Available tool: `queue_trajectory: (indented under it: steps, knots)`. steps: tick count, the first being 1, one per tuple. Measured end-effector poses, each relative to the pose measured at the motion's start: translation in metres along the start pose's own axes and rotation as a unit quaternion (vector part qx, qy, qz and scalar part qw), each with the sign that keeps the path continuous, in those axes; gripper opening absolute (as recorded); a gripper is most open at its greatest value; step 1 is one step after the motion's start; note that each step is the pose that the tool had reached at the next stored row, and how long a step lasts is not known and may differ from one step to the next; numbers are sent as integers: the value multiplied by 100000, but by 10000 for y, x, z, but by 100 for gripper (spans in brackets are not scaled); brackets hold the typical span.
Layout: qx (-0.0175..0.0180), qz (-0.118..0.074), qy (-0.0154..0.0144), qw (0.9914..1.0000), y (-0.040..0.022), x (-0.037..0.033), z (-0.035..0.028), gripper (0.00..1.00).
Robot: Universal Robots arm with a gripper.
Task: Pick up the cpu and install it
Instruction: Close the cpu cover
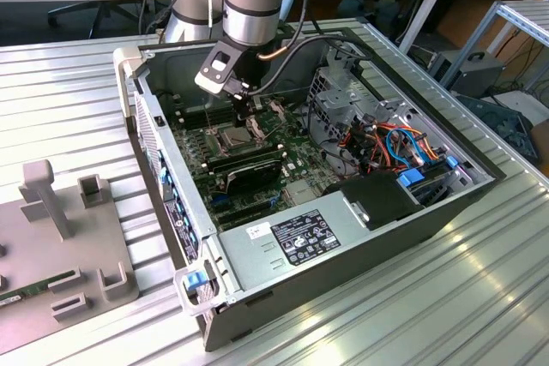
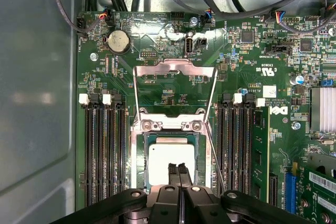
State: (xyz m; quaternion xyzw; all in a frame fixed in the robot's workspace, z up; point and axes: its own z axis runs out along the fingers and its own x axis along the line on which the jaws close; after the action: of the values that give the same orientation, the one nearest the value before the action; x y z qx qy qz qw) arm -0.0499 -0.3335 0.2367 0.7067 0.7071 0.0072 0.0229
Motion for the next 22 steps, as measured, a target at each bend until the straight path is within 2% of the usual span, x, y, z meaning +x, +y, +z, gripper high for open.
queue_trajectory:
  steps: [5, 17, 22]
  knots:
    - [4, -1, -6, 100000, 1, -1, -33, 11]
    - [1, 2, 2, 100000, 9, -5, -225, 11]
    - [-3, -2, 11, 100000, 10, -5, -238, 11]
